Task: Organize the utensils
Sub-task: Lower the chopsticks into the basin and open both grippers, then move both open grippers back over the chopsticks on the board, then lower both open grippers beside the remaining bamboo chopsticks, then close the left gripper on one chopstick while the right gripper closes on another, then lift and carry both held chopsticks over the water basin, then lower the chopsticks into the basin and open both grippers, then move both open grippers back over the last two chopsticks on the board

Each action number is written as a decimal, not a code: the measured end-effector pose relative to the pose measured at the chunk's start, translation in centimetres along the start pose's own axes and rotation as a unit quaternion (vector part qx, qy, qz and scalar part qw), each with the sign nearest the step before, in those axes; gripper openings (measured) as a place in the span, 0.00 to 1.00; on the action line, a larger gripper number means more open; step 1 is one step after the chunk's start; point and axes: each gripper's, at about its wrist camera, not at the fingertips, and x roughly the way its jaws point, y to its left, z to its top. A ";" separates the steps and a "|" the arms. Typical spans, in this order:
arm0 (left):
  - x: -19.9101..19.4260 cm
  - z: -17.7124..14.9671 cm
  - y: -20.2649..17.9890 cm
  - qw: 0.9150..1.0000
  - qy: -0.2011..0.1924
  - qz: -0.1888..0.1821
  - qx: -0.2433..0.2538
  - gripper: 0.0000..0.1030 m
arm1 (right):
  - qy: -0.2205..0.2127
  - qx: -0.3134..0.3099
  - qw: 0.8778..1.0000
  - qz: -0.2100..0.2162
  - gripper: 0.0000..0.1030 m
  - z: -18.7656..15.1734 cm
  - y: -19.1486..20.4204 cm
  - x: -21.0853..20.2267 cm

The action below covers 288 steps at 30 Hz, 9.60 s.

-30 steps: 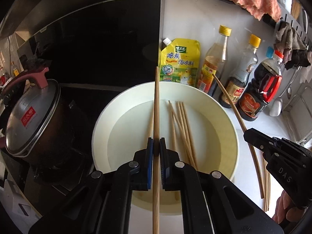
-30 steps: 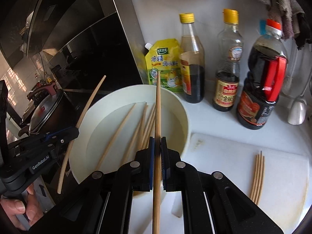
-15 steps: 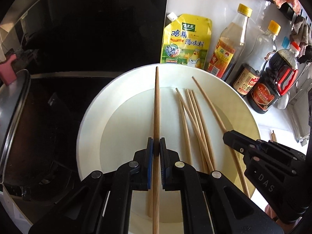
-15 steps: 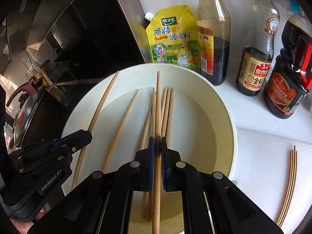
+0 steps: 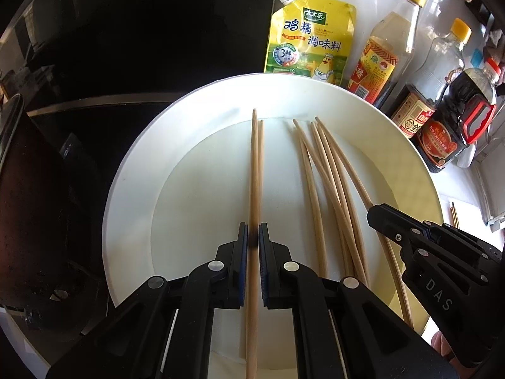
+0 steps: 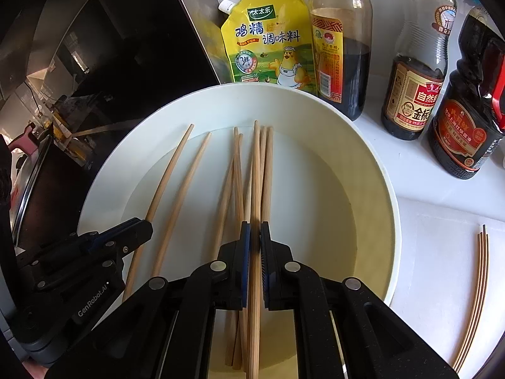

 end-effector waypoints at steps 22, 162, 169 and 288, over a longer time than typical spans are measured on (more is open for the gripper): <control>-6.3 -1.7 0.5 0.997 -0.069 0.028 -0.019 0.69 | -0.052 -0.008 0.998 -0.016 0.22 -2.3 0.1 -6.0; 1.7 -12.0 -28.6 0.996 -0.003 -0.025 0.087 0.88 | -0.055 0.013 0.991 -0.123 0.40 -15.4 -26.9 -11.6; 1.9 -11.9 -29.0 0.995 -0.007 -0.013 0.096 0.84 | -0.051 -0.006 0.991 -0.125 0.39 -15.1 -26.4 -11.3; -9.7 -8.1 -13.1 0.995 -0.053 -0.070 0.050 0.74 | -0.080 0.090 0.984 -0.131 0.43 -13.8 -16.3 -15.7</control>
